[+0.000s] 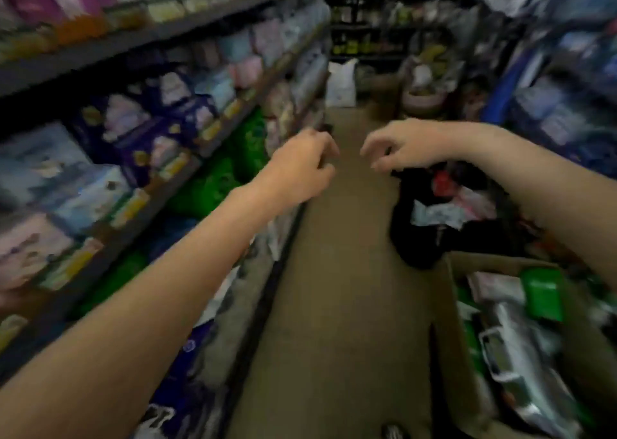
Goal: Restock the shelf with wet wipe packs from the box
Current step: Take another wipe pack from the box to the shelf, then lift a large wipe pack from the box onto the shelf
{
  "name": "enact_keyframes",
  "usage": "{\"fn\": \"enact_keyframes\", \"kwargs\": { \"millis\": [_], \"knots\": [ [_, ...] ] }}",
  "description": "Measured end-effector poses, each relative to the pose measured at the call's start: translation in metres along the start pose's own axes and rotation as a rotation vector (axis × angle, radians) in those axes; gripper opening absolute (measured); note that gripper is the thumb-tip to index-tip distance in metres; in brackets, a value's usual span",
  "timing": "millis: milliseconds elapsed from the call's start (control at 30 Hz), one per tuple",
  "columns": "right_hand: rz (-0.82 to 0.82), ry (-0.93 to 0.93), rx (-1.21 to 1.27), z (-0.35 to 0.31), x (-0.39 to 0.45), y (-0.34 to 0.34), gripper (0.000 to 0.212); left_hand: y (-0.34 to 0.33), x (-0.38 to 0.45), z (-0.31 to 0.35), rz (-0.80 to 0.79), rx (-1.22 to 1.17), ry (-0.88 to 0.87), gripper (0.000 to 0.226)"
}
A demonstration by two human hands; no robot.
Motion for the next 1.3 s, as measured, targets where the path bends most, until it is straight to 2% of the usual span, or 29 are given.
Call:
{"fn": "enact_keyframes", "kwargs": {
  "millis": [133,333,467,533,633,700,833,933,1033,1133,1300],
  "knots": [
    [-0.117,-0.376,0.132,0.149,-0.071,-0.074,0.033,-0.13,0.037,0.07,-0.34,-0.112,-0.096,0.03],
    [-0.313,-0.687,0.346,0.309,-0.162,-0.216,0.026,-0.297,0.062,0.154,-0.68,-0.172,-0.18,0.028],
    [-0.494,-0.766,0.423,0.385,-0.183,-0.31,0.031,-0.4,0.073,0.186,-0.874,-0.139,-0.193,0.03],
    [-0.492,-0.788,0.42,0.416,-0.187,-0.339,0.029,-0.445,0.084,0.195,-0.914,-0.127,-0.164,0.031],
    [-0.519,-0.781,0.444,0.45,-0.183,-0.374,0.027,-0.497,0.099,0.203,-0.945,-0.161,-0.105,0.03],
    [-0.505,-0.771,0.363,0.47,-0.176,-0.392,0.029,-0.523,0.107,0.206,-0.936,-0.19,-0.057,0.027],
    [-0.316,-0.787,0.194,0.52,-0.155,-0.416,0.053,-0.566,0.128,0.208,-0.845,-0.226,0.031,0.028],
    [-0.198,-0.816,0.256,0.562,-0.129,-0.433,0.064,-0.6,0.141,0.207,-0.798,-0.229,0.059,0.029],
    [-0.167,-0.942,0.369,0.598,-0.117,-0.461,0.063,-0.629,0.144,0.207,-0.793,-0.256,0.081,0.03],
    [-0.123,-1.028,0.352,0.612,-0.117,-0.481,0.078,-0.644,0.141,0.205,-0.772,-0.285,0.085,0.03],
    [-0.19,-0.972,0.436,0.601,-0.126,-0.496,0.078,-0.646,0.138,0.195,-0.684,-0.351,0.155,0.026]
  ]
}}
Point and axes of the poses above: each hand's wrist, its own x-axis towards the middle knuckle, its own y-axis out of the back of the hand, z = x × y, the point moved 6 cm from there along x, towards the middle knuckle
